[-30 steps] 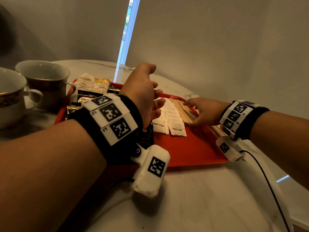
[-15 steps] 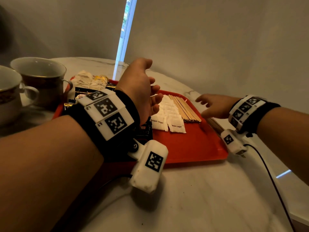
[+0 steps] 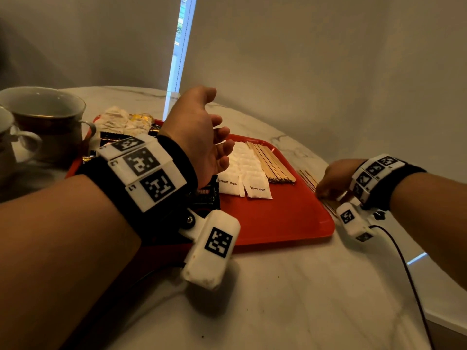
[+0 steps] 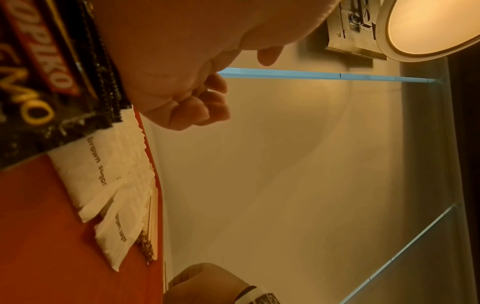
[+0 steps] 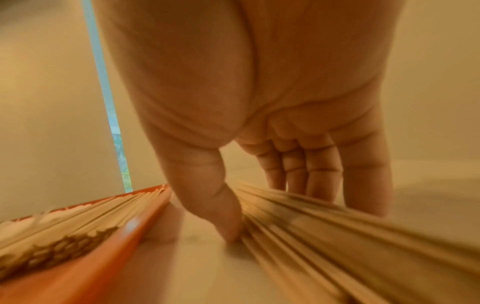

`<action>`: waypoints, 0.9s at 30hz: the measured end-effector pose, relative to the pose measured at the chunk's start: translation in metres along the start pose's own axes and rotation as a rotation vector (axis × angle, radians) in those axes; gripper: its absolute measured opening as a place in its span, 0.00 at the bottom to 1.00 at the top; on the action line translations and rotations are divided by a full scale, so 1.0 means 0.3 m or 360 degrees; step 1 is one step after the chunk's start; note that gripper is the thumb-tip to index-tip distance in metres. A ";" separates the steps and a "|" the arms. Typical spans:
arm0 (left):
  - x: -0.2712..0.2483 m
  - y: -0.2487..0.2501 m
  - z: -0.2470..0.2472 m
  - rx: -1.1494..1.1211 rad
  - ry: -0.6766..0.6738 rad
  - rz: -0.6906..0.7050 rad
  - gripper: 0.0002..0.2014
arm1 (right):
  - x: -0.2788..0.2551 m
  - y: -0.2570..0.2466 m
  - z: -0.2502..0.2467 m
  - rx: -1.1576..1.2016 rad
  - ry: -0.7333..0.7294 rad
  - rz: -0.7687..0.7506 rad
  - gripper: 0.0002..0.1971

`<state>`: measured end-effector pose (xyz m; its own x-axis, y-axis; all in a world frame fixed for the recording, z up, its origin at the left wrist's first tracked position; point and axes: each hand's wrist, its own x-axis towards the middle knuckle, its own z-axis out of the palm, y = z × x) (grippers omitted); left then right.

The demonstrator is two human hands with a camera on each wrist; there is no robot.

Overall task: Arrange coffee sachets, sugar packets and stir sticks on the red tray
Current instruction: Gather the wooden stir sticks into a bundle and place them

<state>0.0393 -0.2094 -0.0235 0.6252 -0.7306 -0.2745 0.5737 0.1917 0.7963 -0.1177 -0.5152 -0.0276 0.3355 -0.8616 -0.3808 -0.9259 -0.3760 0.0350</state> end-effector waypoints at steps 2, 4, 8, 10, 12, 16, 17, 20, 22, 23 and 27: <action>-0.002 0.001 0.000 0.0002 -0.0007 0.0001 0.19 | -0.009 -0.005 0.008 -0.0057 0.0055 -0.0013 0.14; -0.004 0.003 0.001 0.0004 -0.0013 0.0002 0.19 | -0.022 -0.006 0.021 -0.0259 0.0168 -0.0038 0.14; -0.008 0.003 0.005 0.0005 -0.0021 -0.0003 0.19 | -0.050 0.005 0.043 -0.0465 0.0258 -0.0073 0.12; -0.011 -0.001 0.007 0.0007 -0.0023 -0.0002 0.19 | -0.062 0.007 0.052 -0.0540 0.0271 -0.0083 0.12; -0.014 -0.006 0.011 0.0005 -0.0033 -0.0006 0.19 | -0.069 0.005 0.065 -0.0587 0.0271 -0.0100 0.14; -0.024 -0.009 0.018 0.0005 -0.0048 -0.0014 0.19 | -0.070 0.003 0.099 -0.0726 0.0239 -0.0140 0.16; -0.025 -0.009 0.020 0.0006 -0.0054 -0.0013 0.19 | -0.069 0.004 0.104 -0.0740 0.0236 -0.0149 0.16; -0.026 -0.011 0.021 0.0019 -0.0059 -0.0004 0.19 | -0.074 0.008 0.114 -0.0722 0.0237 -0.0174 0.18; -0.025 -0.012 0.020 0.0024 -0.0062 -0.0003 0.19 | -0.081 0.015 0.118 -0.0719 0.0275 -0.0213 0.17; -0.025 -0.012 0.020 0.0027 -0.0061 -0.0005 0.20 | -0.081 0.021 0.119 -0.0721 0.0304 -0.0240 0.16; -0.029 -0.011 0.022 0.0029 -0.0059 -0.0015 0.19 | -0.089 0.044 0.113 -0.0635 0.0385 -0.0293 0.14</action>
<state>0.0284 -0.2081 -0.0201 0.5998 -0.7560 -0.2621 0.5695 0.1733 0.8035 -0.1447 -0.4856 -0.0483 0.5617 -0.8052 -0.1904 -0.7248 -0.5898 0.3561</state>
